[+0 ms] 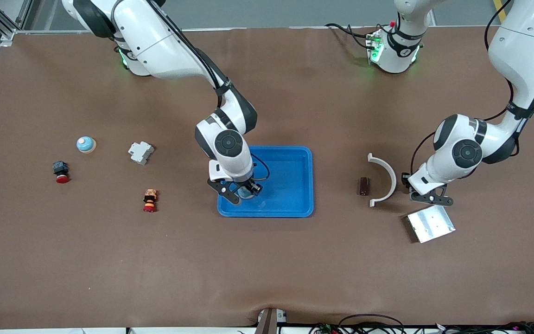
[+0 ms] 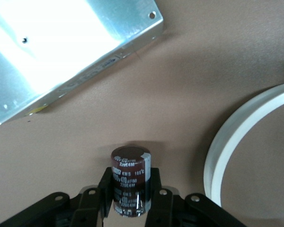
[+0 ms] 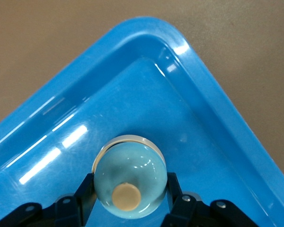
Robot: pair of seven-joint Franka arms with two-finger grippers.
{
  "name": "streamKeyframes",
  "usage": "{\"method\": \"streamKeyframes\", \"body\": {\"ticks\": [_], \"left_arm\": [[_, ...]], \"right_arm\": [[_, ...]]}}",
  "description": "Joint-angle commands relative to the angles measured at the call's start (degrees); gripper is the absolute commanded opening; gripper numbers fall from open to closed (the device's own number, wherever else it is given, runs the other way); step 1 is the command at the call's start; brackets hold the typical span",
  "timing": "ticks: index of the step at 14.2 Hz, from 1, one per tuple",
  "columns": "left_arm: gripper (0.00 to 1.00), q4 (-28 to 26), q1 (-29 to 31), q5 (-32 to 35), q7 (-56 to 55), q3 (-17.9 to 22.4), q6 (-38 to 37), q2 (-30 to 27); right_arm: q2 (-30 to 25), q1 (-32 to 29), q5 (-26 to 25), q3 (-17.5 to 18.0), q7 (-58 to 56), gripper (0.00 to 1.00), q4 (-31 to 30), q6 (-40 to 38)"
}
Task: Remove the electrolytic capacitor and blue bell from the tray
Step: 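Place the capacitor by the arc while the right gripper lifts the bell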
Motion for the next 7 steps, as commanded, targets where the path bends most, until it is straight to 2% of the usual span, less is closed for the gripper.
{"method": "streamKeyframes", "body": {"ticks": [1,3,5,7], "left_arm": [[0.0,-0.8,1.39,1.2,-0.01,-0.97,1.45,0.08],[0.0,-0.8,1.48,1.2,-0.19,-0.97,2.15,0.61],[0.0,-0.8,1.57,1.2,-0.19,-0.97,2.59,0.79],[0.06,-0.8,1.57,1.2,-0.45,-0.97,2.59,0.79]], "right_arm": [[0.39,0.22,0.1,-0.44,0.37,0.0,5.25,-7.33],[-0.04,-0.39,0.19,-0.26,-0.68,0.0,8.17,-12.26],[-1.18,-1.45,0.72,-0.26,-4.88,0.0,8.09,-12.89],[-3.46,-2.94,0.81,-0.35,-9.63,0.0,7.65,-15.17]]}}
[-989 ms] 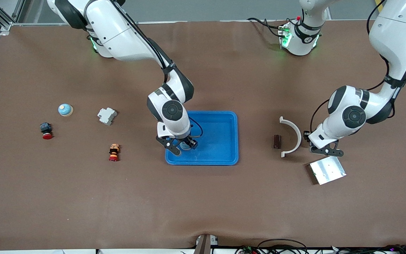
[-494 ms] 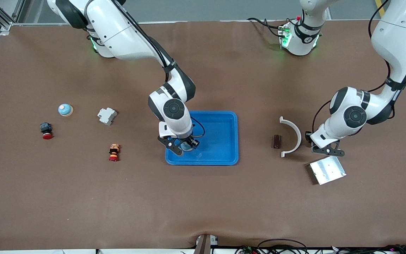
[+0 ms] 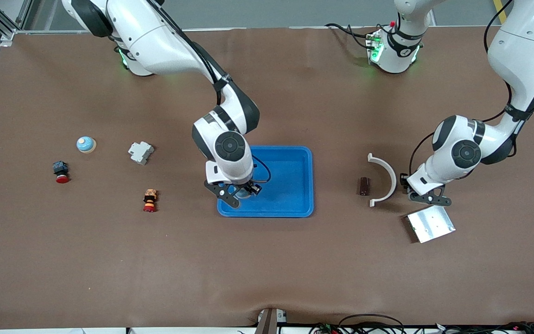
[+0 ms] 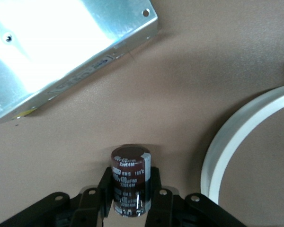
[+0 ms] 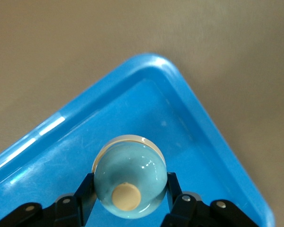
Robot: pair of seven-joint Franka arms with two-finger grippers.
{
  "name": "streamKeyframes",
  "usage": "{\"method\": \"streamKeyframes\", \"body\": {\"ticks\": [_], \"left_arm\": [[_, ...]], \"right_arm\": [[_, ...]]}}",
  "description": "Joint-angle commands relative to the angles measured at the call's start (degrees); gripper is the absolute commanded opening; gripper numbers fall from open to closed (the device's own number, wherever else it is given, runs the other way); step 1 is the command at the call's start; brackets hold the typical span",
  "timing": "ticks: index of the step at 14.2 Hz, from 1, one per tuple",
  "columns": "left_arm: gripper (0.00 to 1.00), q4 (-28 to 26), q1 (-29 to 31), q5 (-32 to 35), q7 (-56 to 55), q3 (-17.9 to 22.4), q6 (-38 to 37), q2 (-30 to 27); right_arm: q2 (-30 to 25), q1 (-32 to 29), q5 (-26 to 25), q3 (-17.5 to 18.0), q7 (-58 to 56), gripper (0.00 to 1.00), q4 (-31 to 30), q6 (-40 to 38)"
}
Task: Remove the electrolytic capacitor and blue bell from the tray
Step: 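Place the capacitor by the arc while the right gripper lifts the bell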
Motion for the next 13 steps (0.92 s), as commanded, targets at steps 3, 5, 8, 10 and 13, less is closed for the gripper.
{"method": "streamKeyframes", "body": {"ticks": [3,5,8,10,13], "left_arm": [[0.26,-0.64,1.25,1.2,-0.72,-0.97,1.09,-0.2],[0.44,-0.64,1.25,1.2,-0.72,-0.97,1.09,-0.2],[0.6,-0.64,1.25,1.2,-0.72,-0.97,1.09,-0.2],[0.74,-0.64,1.25,1.2,-0.72,-0.97,1.09,-0.2],[1.0,-0.64,1.25,1.2,-0.63,-0.97,1.09,-0.37]], "right_arm": [[-6.91,-5.7,0.69,0.29,-13.09,0.0,-3.06,-6.79],[-11.39,-8.35,0.69,0.21,-19.68,0.0,-8.41,-6.35],[-17.45,-12.65,0.61,0.12,-29.88,0.0,-17.71,-2.33],[-21.67,-15.81,0.43,0.03,-38.13,0.0,-26.23,3.46],[-25.46,-21.35,0.26,-0.06,-49.91,0.0,-36.79,13.48]]}}
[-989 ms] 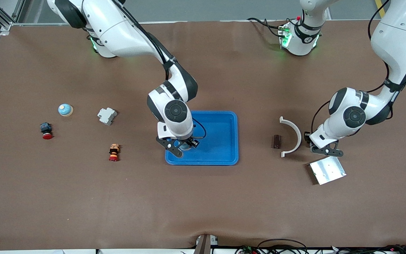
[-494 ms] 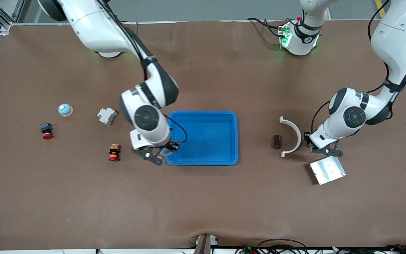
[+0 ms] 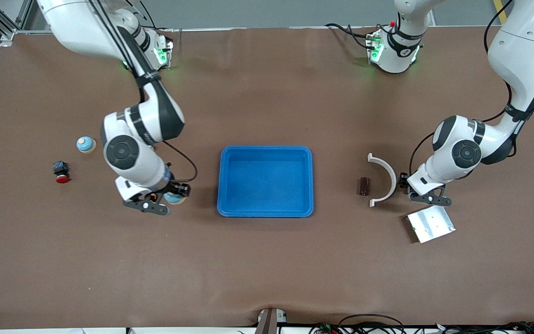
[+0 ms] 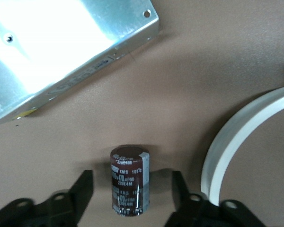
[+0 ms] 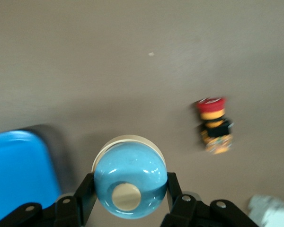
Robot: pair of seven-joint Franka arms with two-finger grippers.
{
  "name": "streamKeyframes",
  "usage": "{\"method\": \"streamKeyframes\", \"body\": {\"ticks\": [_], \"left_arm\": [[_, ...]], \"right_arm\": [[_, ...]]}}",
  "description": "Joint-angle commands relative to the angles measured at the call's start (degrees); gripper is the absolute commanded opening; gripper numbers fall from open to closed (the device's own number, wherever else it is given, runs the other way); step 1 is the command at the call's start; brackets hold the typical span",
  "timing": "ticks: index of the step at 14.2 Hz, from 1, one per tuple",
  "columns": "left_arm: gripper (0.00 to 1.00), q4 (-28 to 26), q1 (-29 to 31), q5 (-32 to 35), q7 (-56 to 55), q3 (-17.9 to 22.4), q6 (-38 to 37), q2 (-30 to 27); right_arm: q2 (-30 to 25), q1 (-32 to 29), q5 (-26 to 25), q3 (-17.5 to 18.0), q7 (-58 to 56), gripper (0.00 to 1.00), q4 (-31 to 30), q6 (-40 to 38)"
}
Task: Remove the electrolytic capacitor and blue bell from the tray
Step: 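Place the capacitor by the arc while the right gripper lifts the bell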
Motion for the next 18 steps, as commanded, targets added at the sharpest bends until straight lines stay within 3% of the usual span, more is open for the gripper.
{"method": "streamKeyframes", "body": {"ticks": [1,7,9,14,18], "left_arm": [[1.0,-0.52,1.17,1.2,-0.49,-0.96,0.89,-0.38],[1.0,-0.17,1.08,1.2,-0.49,-1.13,-0.24,-1.87],[1.0,1.05,1.17,1.2,-0.13,-2.71,-4.27,-2.84],[1.0,11.23,3.45,-2.12,0.31,-8.68,-22.2,-3.81],[1.0,20.38,3.63,-5.3,0.39,-10.45,-31.96,-3.9]], "right_arm": [[-5.6,-6.05,0.2,0.95,-10.86,0.0,-11.95,8.47],[-5.43,-13.18,0.2,0.95,-24.59,0.0,-15.04,11.91],[-6.48,-16.26,0.2,1.04,-30.91,0.0,-20.99,19.52],[-6.05,-20.14,0.29,1.12,-37.44,0.0,-25.59,26.32],[-5.61,-22.33,0.29,1.12,-39.9,0.0,-27.09,27.48]]}}
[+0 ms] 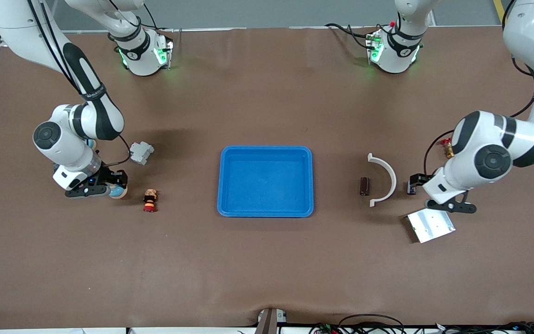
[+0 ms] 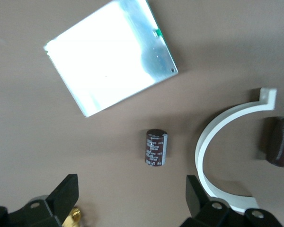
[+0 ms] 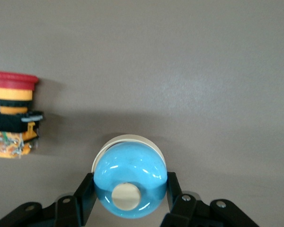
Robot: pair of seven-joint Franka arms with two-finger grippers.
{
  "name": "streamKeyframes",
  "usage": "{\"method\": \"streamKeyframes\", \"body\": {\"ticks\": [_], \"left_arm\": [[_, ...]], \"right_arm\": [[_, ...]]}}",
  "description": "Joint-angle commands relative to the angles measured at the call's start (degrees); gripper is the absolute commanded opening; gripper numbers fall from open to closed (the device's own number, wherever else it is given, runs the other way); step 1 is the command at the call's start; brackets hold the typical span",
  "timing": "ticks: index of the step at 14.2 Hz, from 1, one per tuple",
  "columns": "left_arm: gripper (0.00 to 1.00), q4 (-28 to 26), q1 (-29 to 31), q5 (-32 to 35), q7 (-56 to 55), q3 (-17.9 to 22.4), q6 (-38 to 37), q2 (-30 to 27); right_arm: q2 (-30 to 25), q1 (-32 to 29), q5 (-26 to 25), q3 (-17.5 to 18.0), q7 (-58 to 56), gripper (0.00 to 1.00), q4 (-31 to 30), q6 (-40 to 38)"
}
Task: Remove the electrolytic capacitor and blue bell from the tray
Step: 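Place the capacitor by the arc while the right gripper lifts the bell, then withdraw the left gripper while the right gripper carries the bell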
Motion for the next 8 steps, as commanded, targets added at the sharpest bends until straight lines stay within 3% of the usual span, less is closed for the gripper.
{"method": "streamKeyframes", "body": {"ticks": [1,8], "left_arm": [[1.0,5.74,0.78,-2.75,0.52,-1.52,-5.89,-0.25],[1.0,15.95,0.87,-8.47,0.43,-1.52,-13.37,-2.0]], "right_arm": [[-2.0,-3.02,0.29,1.25,-3.18,0.0,-2.51,0.41],[-3.05,-6.63,0.29,1.25,-7.84,0.0,-3.57,-5.48]]}}
